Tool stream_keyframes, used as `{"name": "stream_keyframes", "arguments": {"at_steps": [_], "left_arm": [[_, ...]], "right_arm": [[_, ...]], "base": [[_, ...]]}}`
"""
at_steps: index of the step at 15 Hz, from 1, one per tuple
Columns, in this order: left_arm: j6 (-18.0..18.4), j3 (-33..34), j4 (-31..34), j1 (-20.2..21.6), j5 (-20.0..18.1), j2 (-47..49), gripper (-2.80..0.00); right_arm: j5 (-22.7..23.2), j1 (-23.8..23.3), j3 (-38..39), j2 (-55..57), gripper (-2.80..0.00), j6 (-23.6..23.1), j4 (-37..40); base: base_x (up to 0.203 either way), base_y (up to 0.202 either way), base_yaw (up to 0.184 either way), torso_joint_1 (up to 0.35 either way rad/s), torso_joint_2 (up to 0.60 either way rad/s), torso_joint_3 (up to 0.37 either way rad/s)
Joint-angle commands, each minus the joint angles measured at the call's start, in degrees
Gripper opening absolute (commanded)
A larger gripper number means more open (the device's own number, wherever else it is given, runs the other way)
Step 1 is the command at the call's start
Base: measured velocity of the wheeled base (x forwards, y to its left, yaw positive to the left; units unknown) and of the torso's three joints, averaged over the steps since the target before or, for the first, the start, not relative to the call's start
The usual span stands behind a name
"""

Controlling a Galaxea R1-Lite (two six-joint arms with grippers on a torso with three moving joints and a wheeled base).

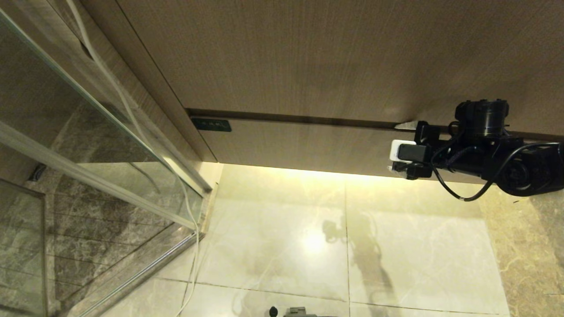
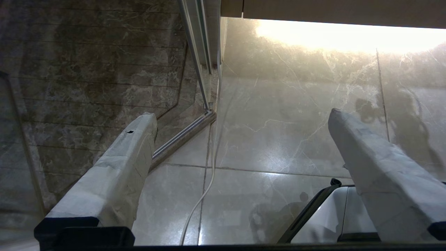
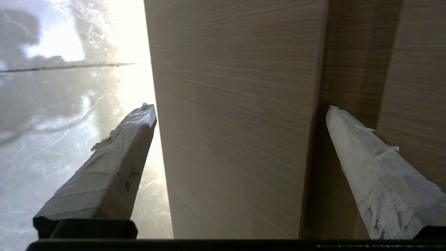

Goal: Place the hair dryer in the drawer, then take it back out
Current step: Pull open the drawer

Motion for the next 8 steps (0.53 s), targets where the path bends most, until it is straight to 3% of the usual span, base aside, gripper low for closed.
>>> {"name": "stream_keyframes", "arguments": {"at_steps": [1,8], "left_arm": [[0.02,0.0,-0.02,0.0,0.0,0.0,0.0],[0.02,0.0,-0.02,0.0,0.0,0.0,0.0]], "right_arm": [[0.09,-0.04,0.3,0.4,0.0,-0.43,-0.34],[0.09,-0.48,-0.04,1.83,0.0,-0.35,-2.75]], "base": [[0.0,0.0,0.0,0.0,0.0,0.0],[0.0,0.0,0.0,0.0,0.0,0.0]]}}
